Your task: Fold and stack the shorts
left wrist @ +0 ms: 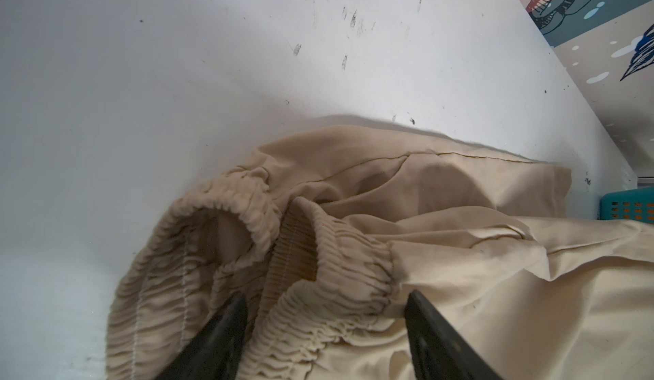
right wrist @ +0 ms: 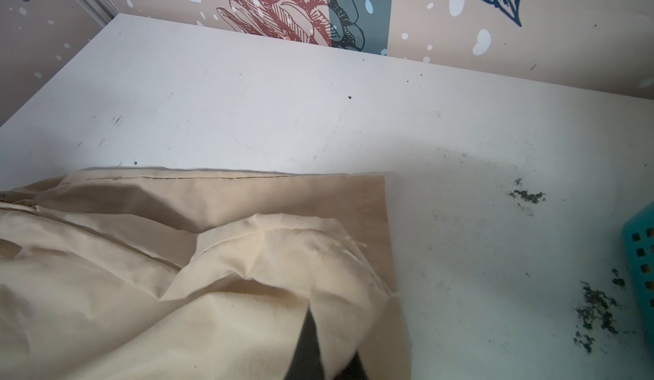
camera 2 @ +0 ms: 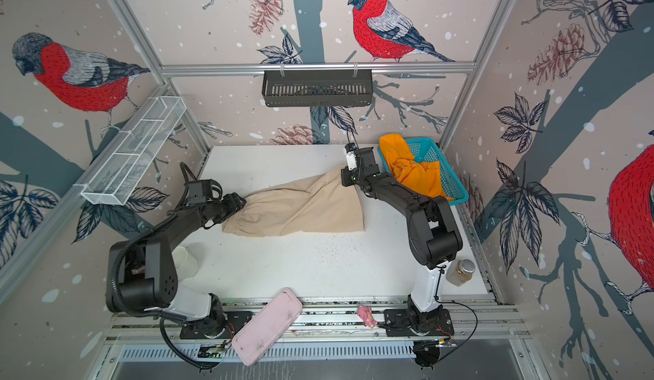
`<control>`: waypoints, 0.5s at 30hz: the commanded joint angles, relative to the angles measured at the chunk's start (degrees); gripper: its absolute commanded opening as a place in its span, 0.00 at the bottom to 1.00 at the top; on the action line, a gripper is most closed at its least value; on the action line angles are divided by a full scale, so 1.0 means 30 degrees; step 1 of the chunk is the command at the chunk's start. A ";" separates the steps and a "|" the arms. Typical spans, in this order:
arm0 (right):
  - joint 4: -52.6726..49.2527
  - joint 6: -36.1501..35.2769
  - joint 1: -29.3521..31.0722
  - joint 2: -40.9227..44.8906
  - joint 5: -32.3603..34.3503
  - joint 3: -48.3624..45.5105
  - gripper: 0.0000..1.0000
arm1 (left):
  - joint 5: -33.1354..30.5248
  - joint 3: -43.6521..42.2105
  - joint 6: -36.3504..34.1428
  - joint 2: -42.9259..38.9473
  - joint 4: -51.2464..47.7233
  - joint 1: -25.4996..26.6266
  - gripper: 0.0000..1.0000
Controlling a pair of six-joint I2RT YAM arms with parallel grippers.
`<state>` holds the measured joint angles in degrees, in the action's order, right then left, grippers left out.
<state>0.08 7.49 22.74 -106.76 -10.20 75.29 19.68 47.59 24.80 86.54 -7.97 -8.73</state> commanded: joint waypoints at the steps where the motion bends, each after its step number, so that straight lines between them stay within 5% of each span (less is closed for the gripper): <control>1: 0.0438 0.0112 -0.0048 -0.0111 -0.0196 -0.0077 0.01 | 0.0850 0.0421 -0.0177 0.0340 0.0843 0.0253 0.63; 6: 0.0473 0.0255 -0.0051 -0.0229 -0.0258 -0.0126 0.01 | -0.0399 0.0923 -0.0308 0.0259 -0.0668 0.0757 0.35; 12: 0.0477 0.0229 -0.0051 -0.0272 -0.0284 -0.0190 0.01 | -0.0488 0.0390 -0.0310 -0.0079 -0.1051 0.0772 0.29; 15: 0.0490 0.0233 -0.0051 -0.0273 -0.0293 -0.0192 0.01 | -0.0268 0.0462 -0.0541 0.0072 -0.0837 0.0786 0.08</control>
<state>0.10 7.57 22.63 -107.53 -10.72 74.76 18.24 48.82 24.01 86.67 -10.59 -6.39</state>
